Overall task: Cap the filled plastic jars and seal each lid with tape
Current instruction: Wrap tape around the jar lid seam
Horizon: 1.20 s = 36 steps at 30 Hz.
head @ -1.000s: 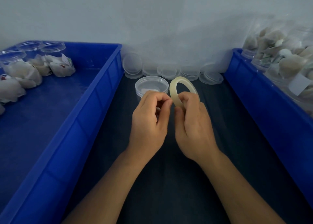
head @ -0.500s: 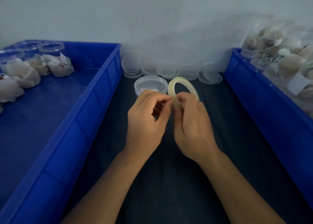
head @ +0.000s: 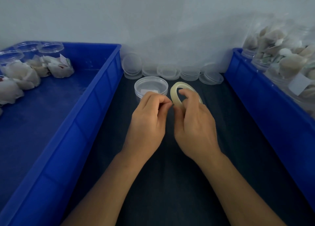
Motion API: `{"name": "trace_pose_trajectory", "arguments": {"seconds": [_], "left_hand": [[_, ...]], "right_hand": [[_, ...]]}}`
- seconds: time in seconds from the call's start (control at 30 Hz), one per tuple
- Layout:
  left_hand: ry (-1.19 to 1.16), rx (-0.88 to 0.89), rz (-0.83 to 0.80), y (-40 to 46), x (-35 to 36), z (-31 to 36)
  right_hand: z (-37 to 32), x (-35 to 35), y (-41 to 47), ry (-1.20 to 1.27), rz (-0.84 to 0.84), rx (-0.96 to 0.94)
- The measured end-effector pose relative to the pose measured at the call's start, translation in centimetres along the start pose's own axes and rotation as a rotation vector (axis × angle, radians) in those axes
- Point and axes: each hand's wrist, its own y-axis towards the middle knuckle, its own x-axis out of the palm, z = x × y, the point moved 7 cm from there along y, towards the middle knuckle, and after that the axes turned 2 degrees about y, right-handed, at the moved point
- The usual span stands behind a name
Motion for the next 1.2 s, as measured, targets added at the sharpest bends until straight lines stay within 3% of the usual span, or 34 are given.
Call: {"name": "trace_pose_trajectory", "arguments": {"seconds": [0.23, 0.4, 0.83, 1.0, 1.13, 1.2], "left_hand": [[0.019, -0.039, -0.014, -0.2, 0.2, -0.4], [0.083, -0.049, 0.058, -0.4, -0.6, -0.5], [0.242, 0.069, 0.178, -0.9, -2.0, -0.3], [0.088, -0.119, 0.231, -1.0, -2.2, -3.5], [-0.221, -0.290, 0.040, -0.8, -0.1, -6.1], [-0.244, -0.312, 0.010, -0.7, 0.5, -6.2]], "right_hand": [[0.1, -0.5, 0.2, -0.168, 0.016, 0.058], [-0.1, -0.1, 0.2, -0.055, -0.079, -0.056], [-1.0, -0.4, 0.0, -0.081, 0.025, -0.164], [-0.6, -0.7, 0.0, -0.106, 0.061, -0.118], [-0.6, -0.9, 0.1, -0.119, 0.074, -0.101], [-0.6, -1.0, 0.1, -0.127, 0.082, -0.100]]}}
